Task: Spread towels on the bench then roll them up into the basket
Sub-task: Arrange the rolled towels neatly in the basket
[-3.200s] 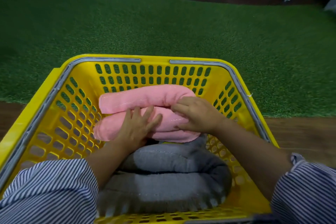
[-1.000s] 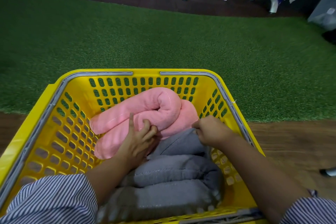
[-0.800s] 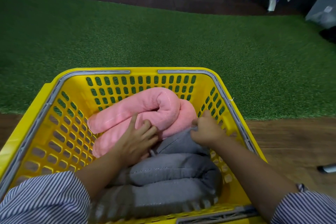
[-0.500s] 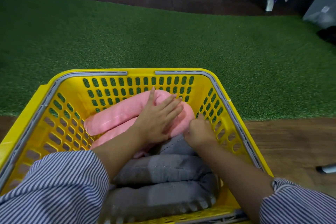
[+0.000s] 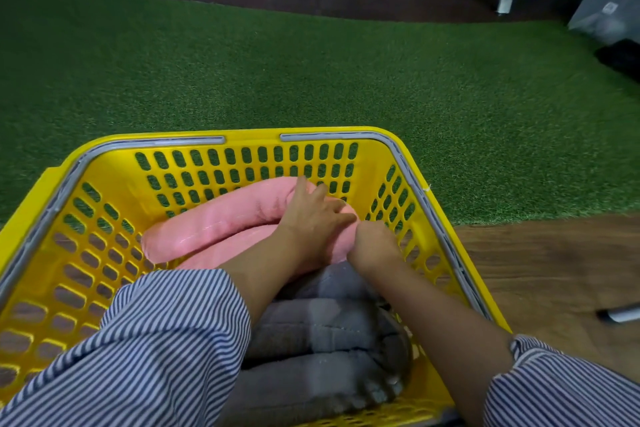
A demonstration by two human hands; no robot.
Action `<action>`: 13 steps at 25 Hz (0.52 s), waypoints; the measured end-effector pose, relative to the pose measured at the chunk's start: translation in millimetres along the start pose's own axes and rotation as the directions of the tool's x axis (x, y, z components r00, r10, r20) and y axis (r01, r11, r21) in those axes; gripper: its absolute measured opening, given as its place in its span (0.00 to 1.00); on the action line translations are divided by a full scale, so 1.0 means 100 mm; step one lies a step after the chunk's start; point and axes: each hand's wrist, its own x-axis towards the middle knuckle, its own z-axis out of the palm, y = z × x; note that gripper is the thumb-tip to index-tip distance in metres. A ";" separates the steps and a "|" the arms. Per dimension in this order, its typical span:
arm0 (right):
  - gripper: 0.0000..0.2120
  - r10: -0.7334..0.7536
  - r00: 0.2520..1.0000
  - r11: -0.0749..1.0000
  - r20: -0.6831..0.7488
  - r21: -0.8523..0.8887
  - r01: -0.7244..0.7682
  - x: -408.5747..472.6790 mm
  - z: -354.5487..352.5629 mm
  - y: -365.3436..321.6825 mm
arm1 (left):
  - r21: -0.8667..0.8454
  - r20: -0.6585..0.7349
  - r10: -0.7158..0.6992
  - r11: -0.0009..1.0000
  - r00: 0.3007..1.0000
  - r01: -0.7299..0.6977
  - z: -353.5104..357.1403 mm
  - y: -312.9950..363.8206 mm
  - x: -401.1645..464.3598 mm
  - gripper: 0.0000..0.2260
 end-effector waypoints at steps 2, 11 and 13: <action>0.08 -0.028 0.998 1.000 -0.050 -0.003 0.028 -0.07 -0.14 0.00 | -0.047 0.024 -0.048 0.998 0.999 0.049 0.00 0.00 -0.02 0.31; 0.18 -0.060 0.981 0.996 -0.184 0.052 0.071 -0.39 -0.66 0.00 | -0.060 0.037 -0.130 0.989 0.991 0.132 0.10 -0.03 -0.04 0.26; 0.18 -0.086 0.970 0.993 -0.228 0.056 0.101 -0.44 -0.77 -0.02 | -0.042 0.016 -0.140 0.989 0.990 0.141 0.16 -0.02 -0.03 0.23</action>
